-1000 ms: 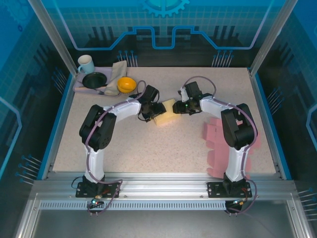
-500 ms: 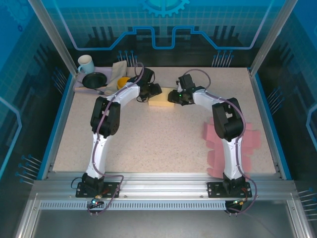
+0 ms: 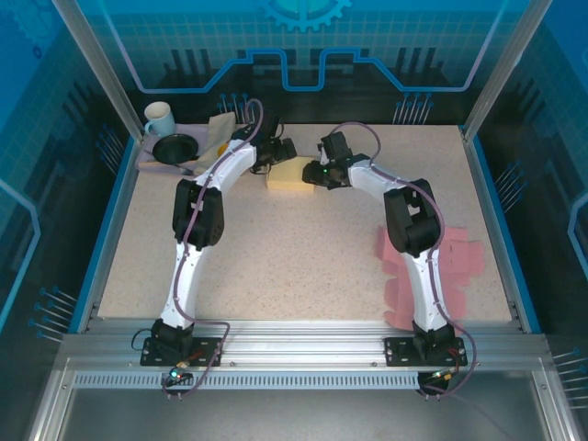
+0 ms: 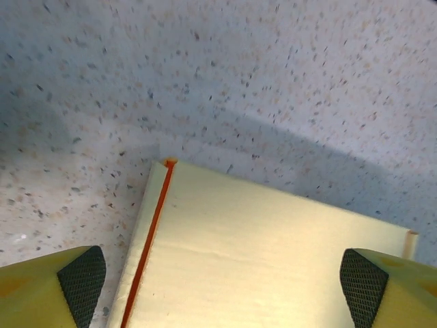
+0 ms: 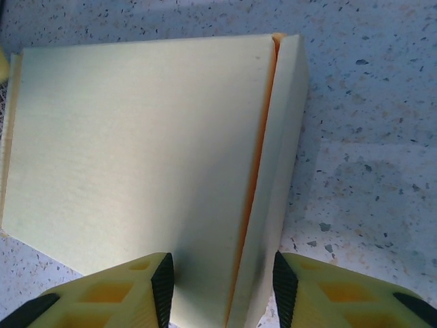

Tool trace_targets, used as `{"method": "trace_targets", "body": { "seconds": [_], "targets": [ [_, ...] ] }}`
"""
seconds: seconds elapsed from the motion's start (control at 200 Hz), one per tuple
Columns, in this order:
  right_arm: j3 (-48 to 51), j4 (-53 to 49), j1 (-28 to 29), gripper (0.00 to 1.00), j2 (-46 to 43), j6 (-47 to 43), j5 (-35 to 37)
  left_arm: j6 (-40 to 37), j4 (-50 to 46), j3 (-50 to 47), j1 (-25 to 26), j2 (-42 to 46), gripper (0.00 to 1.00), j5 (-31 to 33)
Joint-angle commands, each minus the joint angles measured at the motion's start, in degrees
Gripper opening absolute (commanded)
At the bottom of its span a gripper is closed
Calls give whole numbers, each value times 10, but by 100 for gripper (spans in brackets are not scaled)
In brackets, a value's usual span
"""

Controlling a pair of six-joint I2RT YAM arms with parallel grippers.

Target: Fold the paper box

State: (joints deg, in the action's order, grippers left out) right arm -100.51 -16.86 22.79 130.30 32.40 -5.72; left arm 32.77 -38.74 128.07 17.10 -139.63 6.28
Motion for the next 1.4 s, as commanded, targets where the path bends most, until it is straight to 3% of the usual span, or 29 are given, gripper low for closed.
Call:
{"method": "trace_targets", "body": {
  "seconds": [0.0, 0.225, 0.47, 0.58, 0.71, 0.935, 1.005, 1.07, 1.155, 1.281, 1.396],
  "targets": [
    [44, 6, -9, 46, -71, 1, 19, -22, -48, 39, -5, 14, 93, 32],
    [139, -66, -19, 49, -234, -16, 88, -14, -41, -29, -2, 130, 94, 22],
    [291, -199, -54, 50, -407, -28, 197, -17, 36, -277, 46, 323, 93, -29],
    [334, -237, -56, 50, -423, -45, 249, -15, 70, -379, 81, 386, 93, -36],
    [373, -229, -51, 48, -402, -47, 253, -9, 114, -479, 109, 444, 93, -46],
    [397, -210, -10, 44, -340, -35, 328, -3, 137, -595, 125, 523, 93, -70],
    [396, -212, 5, 40, -322, -33, 356, -3, 136, -621, 125, 547, 93, -67],
    [394, -214, 13, 27, -311, -29, 364, -3, 135, -639, 124, 563, 93, -61],
    [396, -216, 19, 23, -309, -23, 368, -4, 132, -653, 125, 576, 93, -58],
    [397, -221, 21, 0, -314, -20, 390, -2, 131, -661, 125, 584, 94, -52],
    [398, -218, 31, 0, -341, -27, 404, -4, 130, -658, 123, 589, 94, -43]
  ]
}}
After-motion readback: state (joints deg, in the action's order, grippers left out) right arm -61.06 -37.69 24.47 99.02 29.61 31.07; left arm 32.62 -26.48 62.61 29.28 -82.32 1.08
